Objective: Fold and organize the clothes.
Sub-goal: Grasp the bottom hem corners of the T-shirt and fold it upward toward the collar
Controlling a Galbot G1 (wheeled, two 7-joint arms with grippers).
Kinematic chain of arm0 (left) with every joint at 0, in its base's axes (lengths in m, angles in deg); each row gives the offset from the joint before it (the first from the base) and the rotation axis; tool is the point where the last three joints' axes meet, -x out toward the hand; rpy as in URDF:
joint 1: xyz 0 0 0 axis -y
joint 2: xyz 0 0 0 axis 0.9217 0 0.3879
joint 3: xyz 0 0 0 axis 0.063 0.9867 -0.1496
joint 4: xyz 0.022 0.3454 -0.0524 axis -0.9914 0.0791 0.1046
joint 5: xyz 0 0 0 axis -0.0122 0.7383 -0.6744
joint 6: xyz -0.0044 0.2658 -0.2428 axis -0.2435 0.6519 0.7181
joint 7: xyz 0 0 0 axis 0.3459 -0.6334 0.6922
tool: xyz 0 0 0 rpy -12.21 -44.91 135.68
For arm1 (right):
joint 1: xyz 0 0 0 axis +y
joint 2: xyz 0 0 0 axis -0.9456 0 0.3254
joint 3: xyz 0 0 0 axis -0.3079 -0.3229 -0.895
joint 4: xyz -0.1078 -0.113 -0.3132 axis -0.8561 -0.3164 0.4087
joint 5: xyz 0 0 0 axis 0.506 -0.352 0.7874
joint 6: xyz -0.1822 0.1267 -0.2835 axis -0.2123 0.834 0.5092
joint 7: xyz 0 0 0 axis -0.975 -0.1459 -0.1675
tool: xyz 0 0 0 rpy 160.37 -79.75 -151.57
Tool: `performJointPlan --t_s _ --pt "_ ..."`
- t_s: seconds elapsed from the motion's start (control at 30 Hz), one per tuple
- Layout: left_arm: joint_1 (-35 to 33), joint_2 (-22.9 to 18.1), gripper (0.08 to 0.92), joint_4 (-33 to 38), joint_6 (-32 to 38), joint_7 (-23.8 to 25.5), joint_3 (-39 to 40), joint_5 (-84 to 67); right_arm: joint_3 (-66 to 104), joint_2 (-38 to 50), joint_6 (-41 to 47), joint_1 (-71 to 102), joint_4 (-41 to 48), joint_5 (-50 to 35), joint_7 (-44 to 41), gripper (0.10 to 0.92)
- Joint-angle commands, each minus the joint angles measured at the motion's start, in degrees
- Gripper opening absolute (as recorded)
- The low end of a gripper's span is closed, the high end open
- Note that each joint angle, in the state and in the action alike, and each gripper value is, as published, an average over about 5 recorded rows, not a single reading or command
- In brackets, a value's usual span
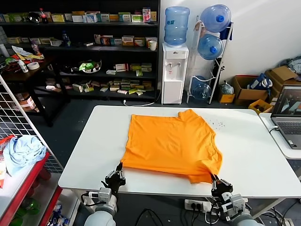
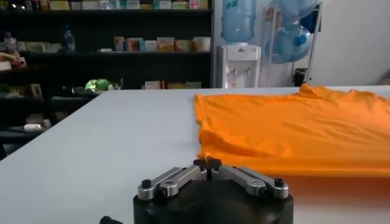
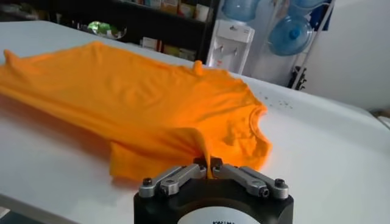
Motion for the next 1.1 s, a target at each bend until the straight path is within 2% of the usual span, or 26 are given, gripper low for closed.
performJointPlan --t_s 0.03,0.13,0.33,0.7,1.1 --pt "-5.8 0.7 0.096 7.6 0.1 -0.2 0.1 0.3 0.9 1.1 0.3 5.6 -6.7 1.9 0.6 0.125" --pt "-5.6 0.4 0.096 8.3 0.4 -0.2 0.3 0.9 1.1 1.1 0.0 5.7 -7.6 2.5 1.3 0.125" --pt "-1.0 -0.1 0.096 4.3 1.7 -0.1 0.7 1.9 0.5 1.9 -2.8 0.5 -4.7 0.0 1.8 0.125" --pt "9.7 -1.3 0.096 -8.8 2.7 -0.1 2.8 1.9 -2.6 5.0 -10.0 -15.1 11.1 -3.7 0.4 0.125" --pt "16.9 -1.4 0.096 -16.0 2.6 -0.2 4.9 1.3 -5.9 6.7 -8.1 -25.3 22.3 -5.8 -0.5 0.125"
